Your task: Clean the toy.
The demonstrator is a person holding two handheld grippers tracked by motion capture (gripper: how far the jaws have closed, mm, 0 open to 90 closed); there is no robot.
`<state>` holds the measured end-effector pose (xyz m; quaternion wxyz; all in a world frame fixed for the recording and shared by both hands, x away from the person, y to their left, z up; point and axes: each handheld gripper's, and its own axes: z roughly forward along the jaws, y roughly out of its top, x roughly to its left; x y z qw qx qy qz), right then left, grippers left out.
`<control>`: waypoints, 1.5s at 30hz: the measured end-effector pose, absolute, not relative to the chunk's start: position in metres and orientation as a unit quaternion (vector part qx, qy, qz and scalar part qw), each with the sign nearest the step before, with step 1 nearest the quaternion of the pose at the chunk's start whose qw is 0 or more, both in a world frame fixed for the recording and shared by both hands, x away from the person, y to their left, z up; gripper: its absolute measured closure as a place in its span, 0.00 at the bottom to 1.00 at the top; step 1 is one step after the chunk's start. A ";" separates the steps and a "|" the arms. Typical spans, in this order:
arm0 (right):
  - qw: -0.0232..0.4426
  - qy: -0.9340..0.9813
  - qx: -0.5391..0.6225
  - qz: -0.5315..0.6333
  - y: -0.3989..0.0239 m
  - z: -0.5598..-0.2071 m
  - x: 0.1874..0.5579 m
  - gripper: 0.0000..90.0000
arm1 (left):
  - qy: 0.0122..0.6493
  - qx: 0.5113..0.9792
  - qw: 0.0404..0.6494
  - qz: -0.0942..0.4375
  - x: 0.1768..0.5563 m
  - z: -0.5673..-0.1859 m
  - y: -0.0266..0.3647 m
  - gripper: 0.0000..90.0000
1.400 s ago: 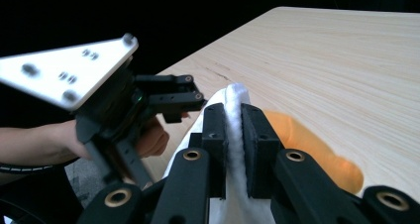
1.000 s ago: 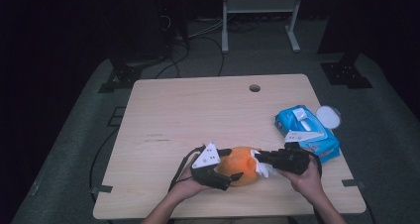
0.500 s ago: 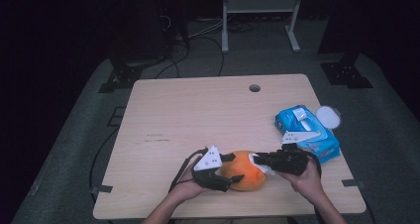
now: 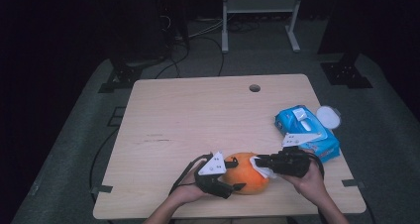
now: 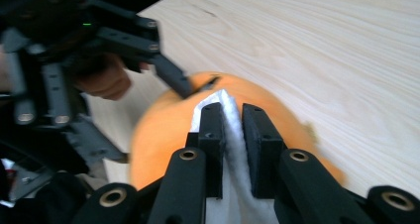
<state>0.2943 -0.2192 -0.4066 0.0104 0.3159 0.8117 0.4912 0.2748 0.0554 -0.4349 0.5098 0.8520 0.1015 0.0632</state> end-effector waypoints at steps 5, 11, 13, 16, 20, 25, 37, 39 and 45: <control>0.008 0.814 0.320 0.486 -0.227 -0.410 0.290 0.88 | 0.093 0.851 0.515 0.029 0.275 -0.431 0.059 0.35; -0.010 0.822 0.301 0.483 -0.230 -0.414 0.278 0.89 | 0.074 0.851 0.519 0.030 0.277 -0.412 0.054 0.25; -0.013 0.827 0.293 0.480 -0.232 -0.415 0.274 0.89 | 0.064 0.854 0.515 0.036 0.278 -0.411 0.049 0.23; -0.021 0.829 0.282 0.482 -0.234 -0.416 0.269 0.89 | 0.054 0.859 0.508 0.037 0.283 -0.409 0.037 0.21; -0.039 0.827 0.276 0.488 -0.238 -0.418 0.266 0.89 | 0.039 0.870 0.490 0.044 0.291 -0.405 0.021 0.21; -0.037 0.830 0.262 0.491 -0.240 -0.416 0.264 0.89 | 0.050 0.881 0.469 0.030 0.305 -0.410 0.014 0.20; -0.026 0.796 0.311 0.519 -0.274 -0.415 0.271 0.90 | 0.044 0.885 0.463 0.022 0.298 -0.428 0.014 0.27; -0.012 0.791 0.328 0.517 -0.280 -0.416 0.274 0.90 | 0.046 0.887 0.459 0.030 0.295 -0.428 0.013 0.38; 0.028 0.788 0.378 0.484 -0.294 -0.428 0.288 0.90 | 0.055 0.879 0.471 0.053 0.290 -0.429 0.014 0.51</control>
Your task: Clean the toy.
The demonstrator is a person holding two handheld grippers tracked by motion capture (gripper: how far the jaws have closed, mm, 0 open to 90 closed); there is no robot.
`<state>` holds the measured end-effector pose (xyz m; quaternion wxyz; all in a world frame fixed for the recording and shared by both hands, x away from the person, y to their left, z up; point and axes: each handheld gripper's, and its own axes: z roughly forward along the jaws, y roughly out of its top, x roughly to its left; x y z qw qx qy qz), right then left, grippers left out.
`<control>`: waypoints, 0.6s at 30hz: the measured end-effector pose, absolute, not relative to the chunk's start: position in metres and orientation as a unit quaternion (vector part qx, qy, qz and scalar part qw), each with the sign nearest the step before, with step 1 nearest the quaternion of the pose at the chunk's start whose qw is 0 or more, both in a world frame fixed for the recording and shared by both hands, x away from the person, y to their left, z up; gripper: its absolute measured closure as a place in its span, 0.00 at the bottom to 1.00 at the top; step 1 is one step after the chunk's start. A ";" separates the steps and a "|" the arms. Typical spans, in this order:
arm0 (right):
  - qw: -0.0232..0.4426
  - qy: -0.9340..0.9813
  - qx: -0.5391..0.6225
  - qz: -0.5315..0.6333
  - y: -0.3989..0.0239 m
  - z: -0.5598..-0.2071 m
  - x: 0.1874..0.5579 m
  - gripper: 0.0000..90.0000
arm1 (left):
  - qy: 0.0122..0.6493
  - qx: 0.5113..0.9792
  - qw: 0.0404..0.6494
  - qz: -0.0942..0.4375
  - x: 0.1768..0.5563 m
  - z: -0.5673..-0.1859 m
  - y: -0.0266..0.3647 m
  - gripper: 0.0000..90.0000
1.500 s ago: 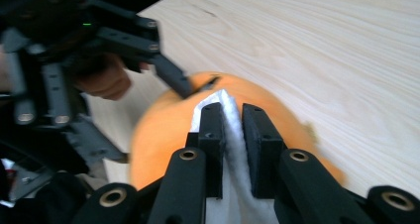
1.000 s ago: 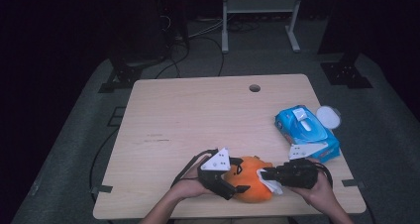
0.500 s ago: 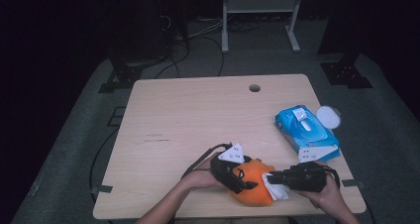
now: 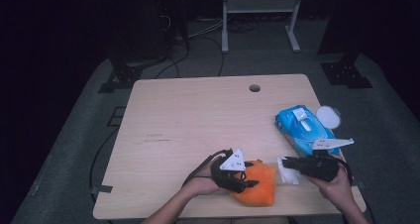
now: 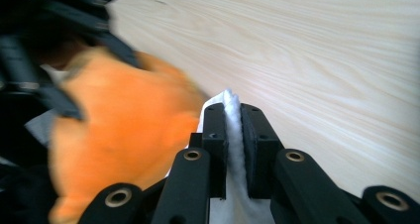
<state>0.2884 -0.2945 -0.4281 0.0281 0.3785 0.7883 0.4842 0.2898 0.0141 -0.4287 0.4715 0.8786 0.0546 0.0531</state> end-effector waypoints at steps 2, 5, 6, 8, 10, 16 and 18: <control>0.036 0.789 0.394 0.470 -0.298 -0.434 0.294 0.89 | 0.064 0.874 0.479 0.052 0.291 -0.427 0.015 0.52; 0.044 0.797 0.409 0.442 -0.298 -0.445 0.300 0.85 | 0.072 0.870 0.486 0.047 0.292 -0.425 0.017 0.53; 0.041 0.799 0.413 0.436 -0.298 -0.448 0.301 0.84 | 0.073 0.870 0.485 0.047 0.292 -0.424 0.018 0.53; 0.037 0.800 0.415 0.431 -0.297 -0.452 0.303 0.79 | 0.076 0.868 0.489 0.046 0.293 -0.423 0.020 0.53; 0.038 0.800 0.414 0.433 -0.295 -0.453 0.303 0.75 | 0.081 0.866 0.491 0.049 0.294 -0.422 0.021 0.54; 0.057 0.786 0.409 0.459 -0.297 -0.447 0.301 0.64 | 0.100 0.862 0.494 0.056 0.299 -0.420 0.029 0.54; 0.059 0.778 0.413 0.470 -0.300 -0.445 0.301 0.61 | 0.106 0.860 0.496 0.061 0.300 -0.419 0.031 0.54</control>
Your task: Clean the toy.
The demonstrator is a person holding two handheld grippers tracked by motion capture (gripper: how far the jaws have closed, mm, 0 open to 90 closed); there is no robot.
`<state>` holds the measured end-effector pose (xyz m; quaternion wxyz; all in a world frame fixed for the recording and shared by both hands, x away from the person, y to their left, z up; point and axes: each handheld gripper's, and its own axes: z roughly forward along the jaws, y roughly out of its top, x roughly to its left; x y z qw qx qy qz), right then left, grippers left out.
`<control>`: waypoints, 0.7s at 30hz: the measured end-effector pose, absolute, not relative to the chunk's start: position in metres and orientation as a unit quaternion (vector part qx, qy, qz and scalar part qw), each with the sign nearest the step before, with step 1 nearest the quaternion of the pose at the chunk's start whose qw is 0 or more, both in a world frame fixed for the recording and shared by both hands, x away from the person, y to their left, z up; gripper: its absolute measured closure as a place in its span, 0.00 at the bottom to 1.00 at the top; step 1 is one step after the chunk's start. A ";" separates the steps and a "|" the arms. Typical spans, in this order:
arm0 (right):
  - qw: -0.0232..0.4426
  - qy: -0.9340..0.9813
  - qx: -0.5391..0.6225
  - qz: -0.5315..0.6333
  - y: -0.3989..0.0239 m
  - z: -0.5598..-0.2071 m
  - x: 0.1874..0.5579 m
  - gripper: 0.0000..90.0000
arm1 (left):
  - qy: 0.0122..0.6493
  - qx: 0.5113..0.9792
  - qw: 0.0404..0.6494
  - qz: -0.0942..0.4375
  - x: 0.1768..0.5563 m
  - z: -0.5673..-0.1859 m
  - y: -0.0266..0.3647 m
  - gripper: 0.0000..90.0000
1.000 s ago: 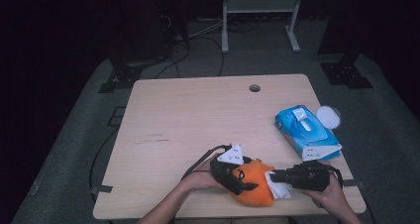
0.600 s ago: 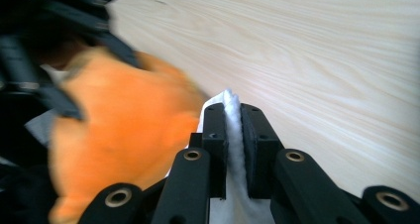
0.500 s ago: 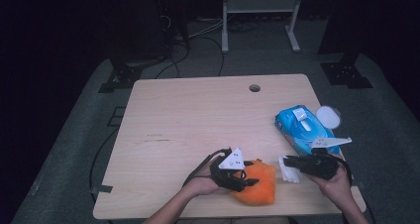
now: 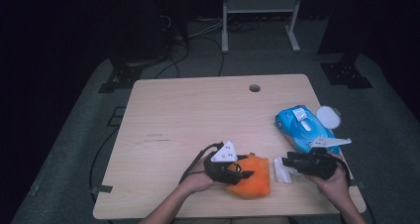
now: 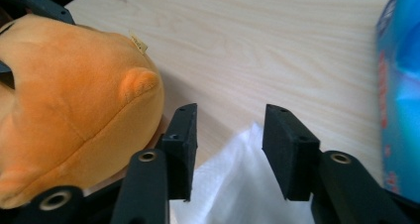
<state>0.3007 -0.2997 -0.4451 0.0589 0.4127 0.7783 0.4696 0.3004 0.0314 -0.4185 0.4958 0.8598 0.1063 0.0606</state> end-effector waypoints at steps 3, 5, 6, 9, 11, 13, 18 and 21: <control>0.062 0.772 0.415 0.478 -0.303 -0.444 0.300 0.56 | 0.113 0.858 0.497 0.067 0.304 -0.416 0.035 0.54; 0.062 0.769 0.415 0.482 -0.304 -0.443 0.300 0.55 | 0.121 0.855 0.499 0.070 0.307 -0.414 0.038 0.54; 0.062 0.769 0.415 0.482 -0.304 -0.443 0.300 0.54 | 0.123 0.855 0.498 0.072 0.309 -0.413 0.039 0.54; 0.062 0.770 0.413 0.482 -0.303 -0.444 0.300 0.52 | 0.136 0.851 0.501 0.080 0.316 -0.408 0.045 0.54; 0.063 0.772 0.412 0.481 -0.302 -0.444 0.300 0.51 | 0.144 0.848 0.504 0.086 0.322 -0.405 0.049 0.54; 0.063 0.773 0.410 0.479 -0.300 -0.444 0.300 0.51 | 0.151 0.846 0.501 0.098 0.328 -0.400 0.053 0.54; 0.071 0.778 0.401 0.479 -0.295 -0.442 0.298 0.50 | 0.177 0.837 0.502 0.128 0.350 -0.389 0.064 0.54; 0.073 0.780 0.397 0.479 -0.293 -0.441 0.297 0.48 | 0.199 0.830 0.499 0.148 0.364 -0.386 0.072 0.54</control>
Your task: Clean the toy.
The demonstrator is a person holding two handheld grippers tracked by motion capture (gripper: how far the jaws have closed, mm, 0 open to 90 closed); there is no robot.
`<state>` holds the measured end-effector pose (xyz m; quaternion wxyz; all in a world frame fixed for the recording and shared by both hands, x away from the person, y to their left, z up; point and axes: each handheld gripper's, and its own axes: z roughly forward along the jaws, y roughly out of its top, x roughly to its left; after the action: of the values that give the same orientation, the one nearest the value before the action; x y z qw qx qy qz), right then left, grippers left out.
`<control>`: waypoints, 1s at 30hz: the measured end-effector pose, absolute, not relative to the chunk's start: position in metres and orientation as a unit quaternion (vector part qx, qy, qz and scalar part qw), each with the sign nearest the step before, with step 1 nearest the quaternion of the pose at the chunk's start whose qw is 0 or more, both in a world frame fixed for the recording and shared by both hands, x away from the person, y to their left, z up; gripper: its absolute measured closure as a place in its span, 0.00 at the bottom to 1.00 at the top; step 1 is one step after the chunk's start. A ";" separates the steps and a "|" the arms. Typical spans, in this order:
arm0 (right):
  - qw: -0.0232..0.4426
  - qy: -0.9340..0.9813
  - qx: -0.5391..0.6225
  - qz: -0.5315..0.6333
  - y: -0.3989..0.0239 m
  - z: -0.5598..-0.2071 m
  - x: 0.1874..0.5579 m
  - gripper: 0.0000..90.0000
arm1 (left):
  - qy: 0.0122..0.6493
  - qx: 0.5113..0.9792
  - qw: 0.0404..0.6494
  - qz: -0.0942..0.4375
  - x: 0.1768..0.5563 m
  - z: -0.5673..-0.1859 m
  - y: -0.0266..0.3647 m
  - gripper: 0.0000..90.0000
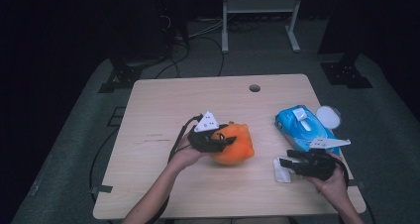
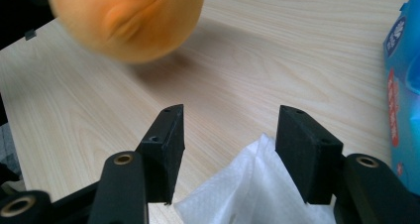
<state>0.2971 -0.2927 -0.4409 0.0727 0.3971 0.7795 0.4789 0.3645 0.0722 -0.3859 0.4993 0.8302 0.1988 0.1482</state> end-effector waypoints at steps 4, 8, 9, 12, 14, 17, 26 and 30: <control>0.074 0.783 0.394 0.476 -0.291 -0.441 0.297 0.47 | 0.228 0.826 0.489 0.164 0.381 -0.390 0.081 0.54; 0.078 0.782 0.392 0.478 -0.290 -0.441 0.297 0.46 | 0.255 0.821 0.480 0.173 0.395 -0.402 0.089 0.53; 0.079 0.782 0.392 0.477 -0.290 -0.441 0.297 0.46 | 0.262 0.820 0.480 0.170 0.397 -0.407 0.091 0.53; 0.082 0.784 0.390 0.475 -0.290 -0.442 0.296 0.45 | 0.273 0.821 0.474 0.162 0.401 -0.422 0.093 0.52; 0.083 0.786 0.389 0.473 -0.290 -0.442 0.295 0.44 | 0.278 0.813 0.487 0.157 0.401 -0.425 0.095 0.51; 0.081 0.784 0.391 0.475 -0.290 -0.443 0.296 0.43 | 0.274 0.816 0.483 0.161 0.400 -0.424 0.095 0.45; 0.082 0.783 0.391 0.477 -0.291 -0.444 0.297 0.42 | 0.269 0.815 0.489 0.155 0.394 -0.410 0.096 0.23; 0.085 0.781 0.392 0.479 -0.292 -0.443 0.299 0.41 | 0.268 0.813 0.494 0.153 0.390 -0.404 0.100 0.19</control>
<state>0.2991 -0.2917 -0.4432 0.0845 0.3924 0.7806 0.4791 0.3904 0.1004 -0.4041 0.4937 0.8130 0.2681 0.1527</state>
